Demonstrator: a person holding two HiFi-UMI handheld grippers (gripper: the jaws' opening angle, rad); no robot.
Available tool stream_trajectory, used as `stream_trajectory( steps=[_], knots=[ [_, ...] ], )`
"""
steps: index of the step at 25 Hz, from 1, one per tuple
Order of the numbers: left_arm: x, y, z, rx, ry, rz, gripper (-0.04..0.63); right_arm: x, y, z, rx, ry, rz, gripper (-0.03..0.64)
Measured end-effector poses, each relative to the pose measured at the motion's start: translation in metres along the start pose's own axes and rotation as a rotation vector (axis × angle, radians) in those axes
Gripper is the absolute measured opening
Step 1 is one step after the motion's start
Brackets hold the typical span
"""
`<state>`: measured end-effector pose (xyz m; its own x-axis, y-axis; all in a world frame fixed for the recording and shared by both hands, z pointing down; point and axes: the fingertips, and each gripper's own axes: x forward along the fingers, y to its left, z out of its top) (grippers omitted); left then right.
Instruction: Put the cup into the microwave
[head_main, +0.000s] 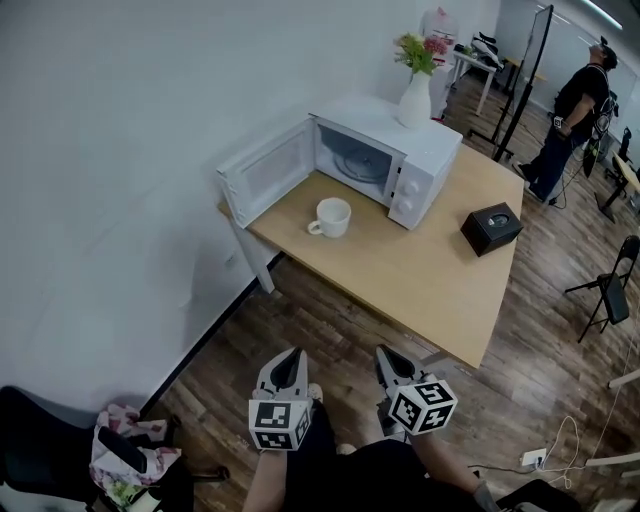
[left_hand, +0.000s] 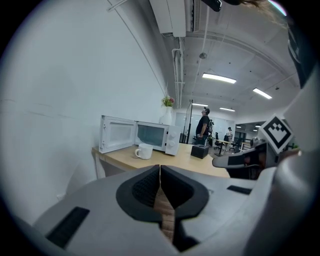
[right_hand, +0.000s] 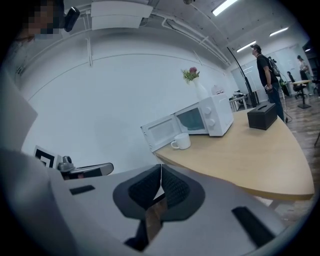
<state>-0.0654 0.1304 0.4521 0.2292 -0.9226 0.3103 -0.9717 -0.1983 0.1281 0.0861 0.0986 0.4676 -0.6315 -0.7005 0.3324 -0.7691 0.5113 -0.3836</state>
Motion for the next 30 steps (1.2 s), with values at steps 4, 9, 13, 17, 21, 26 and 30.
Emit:
stream_trajectory(
  steps=[4, 9, 13, 17, 21, 26, 30],
  knots=[
    [0.024, 0.024, 0.014, 0.003, 0.002, -0.015, 0.006, 0.029, -0.001, 0.017, 0.005, -0.011, -0.02, -0.006],
    [0.052, 0.051, 0.033, 0.014, -0.009, -0.044, 0.006, 0.064, -0.001, 0.034, 0.011, -0.025, -0.043, -0.006],
    [0.07, 0.073, 0.041, 0.019, -0.003, -0.06, 0.006, 0.09, 0.001, 0.042, 0.024, -0.033, -0.057, -0.006],
    [0.088, 0.093, 0.047, 0.027, -0.002, -0.081, 0.006, 0.114, 0.001, 0.048, 0.034, -0.04, -0.074, -0.006],
    [0.101, 0.11, 0.049, 0.039, 0.002, -0.098, 0.006, 0.134, 0.002, 0.05, 0.047, -0.052, -0.089, -0.006],
    [0.105, 0.124, 0.046, 0.041, 0.015, -0.107, 0.006, 0.146, 0.005, 0.045, 0.063, -0.049, -0.104, -0.006],
    [0.101, 0.131, 0.041, 0.027, 0.027, -0.104, 0.006, 0.149, 0.006, 0.045, 0.061, -0.039, -0.113, -0.006]
  ],
)
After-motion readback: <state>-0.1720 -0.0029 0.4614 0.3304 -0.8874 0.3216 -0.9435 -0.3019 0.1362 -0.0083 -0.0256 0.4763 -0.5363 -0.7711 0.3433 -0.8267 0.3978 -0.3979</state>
